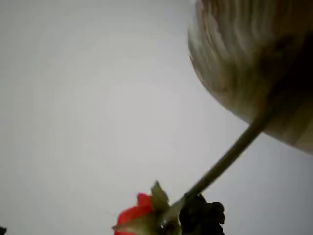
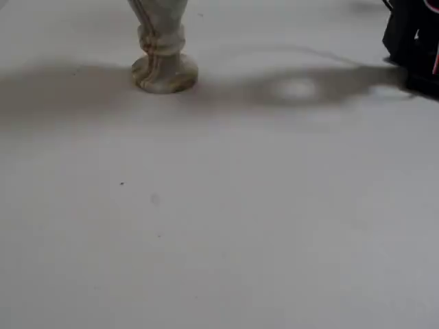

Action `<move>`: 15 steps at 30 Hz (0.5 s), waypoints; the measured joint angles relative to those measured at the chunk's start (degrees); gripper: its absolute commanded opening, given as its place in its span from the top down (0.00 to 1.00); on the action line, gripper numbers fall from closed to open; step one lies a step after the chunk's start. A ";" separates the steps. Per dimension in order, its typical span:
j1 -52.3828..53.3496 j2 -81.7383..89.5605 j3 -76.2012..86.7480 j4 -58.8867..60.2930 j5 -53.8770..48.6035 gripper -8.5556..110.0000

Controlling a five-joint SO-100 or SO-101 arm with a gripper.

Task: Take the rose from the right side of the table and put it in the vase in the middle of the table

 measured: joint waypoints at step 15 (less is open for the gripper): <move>0.35 17.31 -0.18 6.15 -29.27 0.60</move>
